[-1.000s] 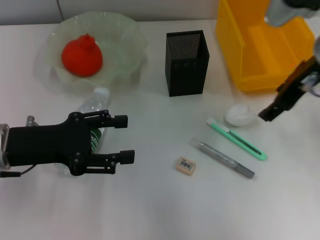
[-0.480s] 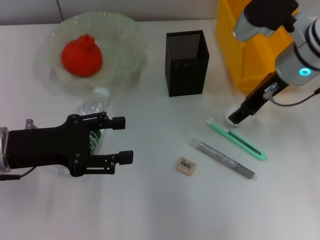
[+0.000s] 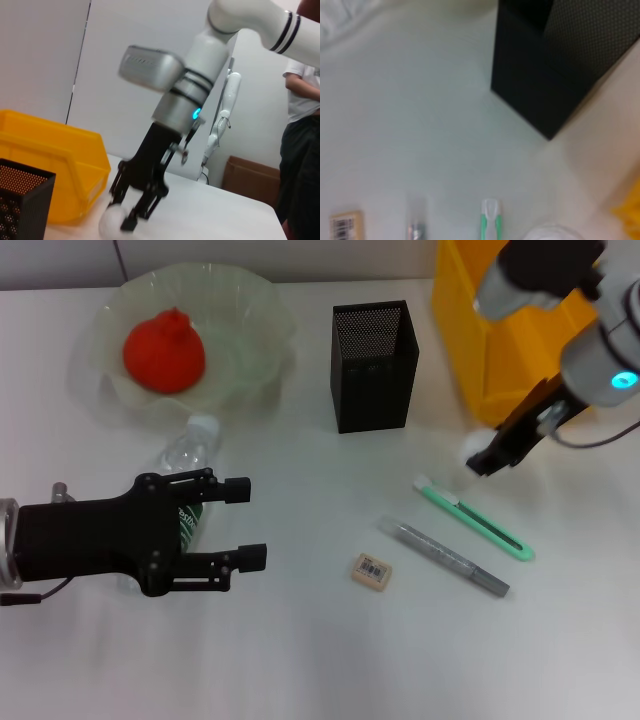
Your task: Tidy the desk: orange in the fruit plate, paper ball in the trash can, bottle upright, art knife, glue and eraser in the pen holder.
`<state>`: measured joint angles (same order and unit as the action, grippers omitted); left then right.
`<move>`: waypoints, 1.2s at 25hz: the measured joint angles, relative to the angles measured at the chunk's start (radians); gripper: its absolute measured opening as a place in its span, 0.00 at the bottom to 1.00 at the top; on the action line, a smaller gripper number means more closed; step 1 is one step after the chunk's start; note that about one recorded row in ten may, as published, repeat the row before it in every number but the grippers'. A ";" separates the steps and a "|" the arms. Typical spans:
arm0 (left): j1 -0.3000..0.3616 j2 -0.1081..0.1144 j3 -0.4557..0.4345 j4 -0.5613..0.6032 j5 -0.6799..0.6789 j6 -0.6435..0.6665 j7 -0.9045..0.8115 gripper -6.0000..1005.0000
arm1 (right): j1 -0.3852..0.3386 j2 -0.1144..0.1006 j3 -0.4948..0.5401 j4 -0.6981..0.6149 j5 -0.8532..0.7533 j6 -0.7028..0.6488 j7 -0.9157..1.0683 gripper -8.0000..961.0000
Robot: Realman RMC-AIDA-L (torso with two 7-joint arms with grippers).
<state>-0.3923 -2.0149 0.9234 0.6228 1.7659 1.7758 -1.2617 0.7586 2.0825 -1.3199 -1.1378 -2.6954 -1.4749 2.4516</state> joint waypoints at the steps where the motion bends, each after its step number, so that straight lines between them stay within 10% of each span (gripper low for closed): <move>1: 0.002 0.001 0.000 0.000 -0.002 0.007 0.000 0.80 | -0.045 0.000 0.037 -0.164 0.001 -0.077 0.006 0.50; 6: 0.000 0.002 0.000 0.000 -0.007 0.023 -0.002 0.79 | -0.158 0.001 0.194 -0.571 0.013 -0.121 0.041 0.50; 10: -0.002 0.002 0.000 0.000 -0.006 0.023 -0.004 0.79 | -0.226 0.001 0.209 -0.659 0.015 -0.016 0.057 0.51; 19: -0.013 -0.001 -0.013 0.008 -0.007 0.021 -0.042 0.78 | -0.276 -0.001 0.149 -0.470 0.101 0.258 0.022 0.52; 23: -0.019 -0.014 -0.060 0.055 -0.008 0.057 -0.113 0.78 | -0.282 -0.002 0.160 -0.406 0.209 0.296 -0.042 0.70; 30: -0.007 -0.048 -0.077 0.383 0.039 -0.017 -0.566 0.77 | -0.451 -0.003 0.242 -0.336 0.707 0.187 -0.357 0.88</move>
<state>-0.3993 -2.0630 0.8465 1.0053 1.8046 1.7592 -1.8272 0.3079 2.0792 -1.0784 -1.4741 -1.9882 -1.2881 2.0951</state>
